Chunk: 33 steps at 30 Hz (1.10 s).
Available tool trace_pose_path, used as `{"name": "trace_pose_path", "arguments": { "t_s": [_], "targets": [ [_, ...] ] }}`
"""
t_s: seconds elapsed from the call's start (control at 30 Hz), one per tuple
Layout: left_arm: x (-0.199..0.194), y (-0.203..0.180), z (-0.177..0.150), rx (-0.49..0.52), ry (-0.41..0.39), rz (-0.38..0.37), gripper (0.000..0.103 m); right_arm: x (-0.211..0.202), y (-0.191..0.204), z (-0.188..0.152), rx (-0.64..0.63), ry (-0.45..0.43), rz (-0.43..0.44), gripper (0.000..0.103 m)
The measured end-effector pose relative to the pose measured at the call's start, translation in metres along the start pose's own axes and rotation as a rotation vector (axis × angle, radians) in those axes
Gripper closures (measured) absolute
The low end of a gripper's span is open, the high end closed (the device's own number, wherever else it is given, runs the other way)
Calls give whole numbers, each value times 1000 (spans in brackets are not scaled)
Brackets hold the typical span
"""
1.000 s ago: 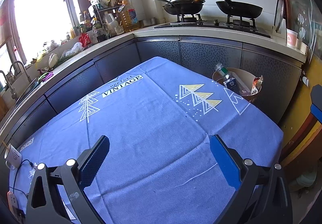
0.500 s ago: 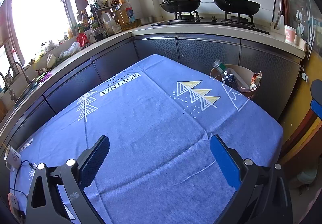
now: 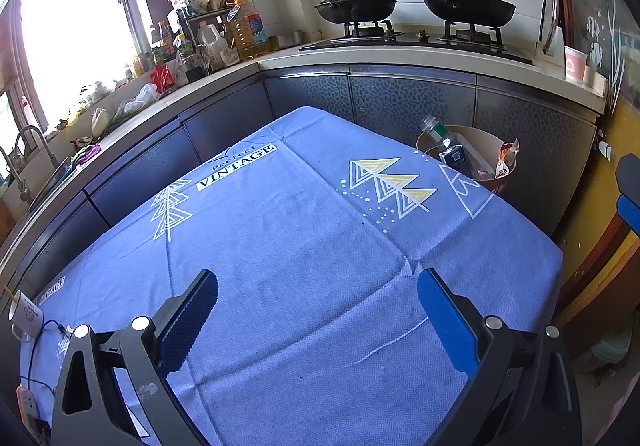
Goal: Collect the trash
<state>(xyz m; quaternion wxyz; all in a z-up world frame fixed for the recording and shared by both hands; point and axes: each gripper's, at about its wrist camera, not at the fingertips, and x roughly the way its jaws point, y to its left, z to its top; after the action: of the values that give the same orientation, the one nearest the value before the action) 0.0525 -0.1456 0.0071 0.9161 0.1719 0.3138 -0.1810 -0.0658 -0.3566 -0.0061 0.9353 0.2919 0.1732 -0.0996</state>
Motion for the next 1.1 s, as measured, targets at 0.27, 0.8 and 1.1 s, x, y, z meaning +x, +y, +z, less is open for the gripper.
{"name": "trace_pose_path", "arguments": {
  "t_s": [0.27,0.8,1.1],
  "targets": [
    [2,-4,-5,9,3,-4,4,0,-1,-1,3,0,-1,18],
    [3,-3,-5,14,4,-5,4,-2,-3,-7,9,2,-5,18],
    [4,-3,-5,15,10,-18,4,0,2,-9,-2,16,-1,18]
  ]
}}
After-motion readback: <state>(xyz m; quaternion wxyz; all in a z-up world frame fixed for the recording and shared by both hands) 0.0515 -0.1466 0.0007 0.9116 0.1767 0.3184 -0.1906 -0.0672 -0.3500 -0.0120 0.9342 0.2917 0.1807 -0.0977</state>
